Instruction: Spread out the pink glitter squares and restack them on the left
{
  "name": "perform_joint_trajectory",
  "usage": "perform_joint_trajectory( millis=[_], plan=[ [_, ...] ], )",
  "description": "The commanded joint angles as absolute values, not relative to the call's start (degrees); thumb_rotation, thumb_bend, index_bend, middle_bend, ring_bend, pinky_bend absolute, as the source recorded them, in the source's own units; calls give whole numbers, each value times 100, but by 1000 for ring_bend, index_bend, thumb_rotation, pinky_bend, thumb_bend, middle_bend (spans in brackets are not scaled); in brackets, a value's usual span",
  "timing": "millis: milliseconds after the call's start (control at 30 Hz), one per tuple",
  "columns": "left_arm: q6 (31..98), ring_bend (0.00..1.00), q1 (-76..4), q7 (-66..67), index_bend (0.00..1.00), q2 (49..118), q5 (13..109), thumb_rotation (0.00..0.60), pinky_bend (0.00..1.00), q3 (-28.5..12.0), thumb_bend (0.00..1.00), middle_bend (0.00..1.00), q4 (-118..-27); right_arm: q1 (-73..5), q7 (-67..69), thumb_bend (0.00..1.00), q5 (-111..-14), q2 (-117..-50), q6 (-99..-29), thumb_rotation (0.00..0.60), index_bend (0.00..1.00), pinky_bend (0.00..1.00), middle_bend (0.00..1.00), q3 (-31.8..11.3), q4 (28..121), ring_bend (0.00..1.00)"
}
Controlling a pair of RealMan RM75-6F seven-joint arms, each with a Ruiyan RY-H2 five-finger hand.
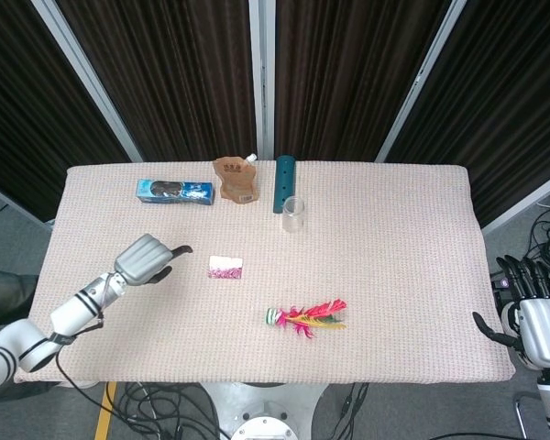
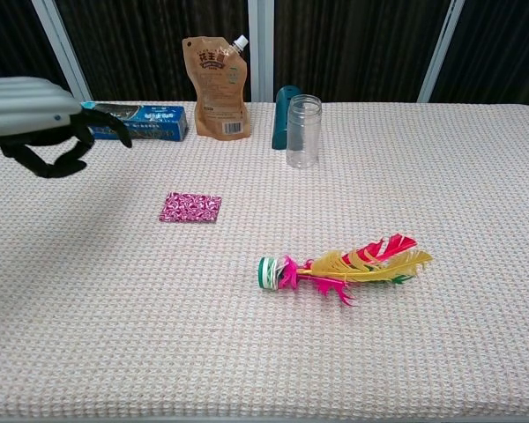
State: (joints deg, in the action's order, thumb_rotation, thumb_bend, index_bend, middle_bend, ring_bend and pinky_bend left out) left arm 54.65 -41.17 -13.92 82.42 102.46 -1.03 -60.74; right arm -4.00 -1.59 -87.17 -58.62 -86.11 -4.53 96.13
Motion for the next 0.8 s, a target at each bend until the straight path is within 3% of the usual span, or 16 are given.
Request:
perform_joint_trajectory(
  millis=[33, 400, 800],
  plan=[
    [5178, 879, -4332, -1364, 304, 8500, 10134, 600, 886, -13, 517, 828, -5894, -417, -160, 193, -8714, -5865, -8585, 363, 82, 0, 76, -453, 9626, 0],
    [4610, 885, -4697, -1611, 279, 9269, 9785, 600, 881, 131, 517, 838, -5050, -420, -223, 195, -8664, -5848, -8548, 354, 82, 0, 74, -438, 9664, 0],
    [4275, 892, -5155, -1453, 270, 9691, 9755, 600, 877, 276, 517, 855, -4856, -396, -249, 195, -8572, -5818, -8517, 359, 82, 0, 75, -424, 9683, 0]
  ],
)
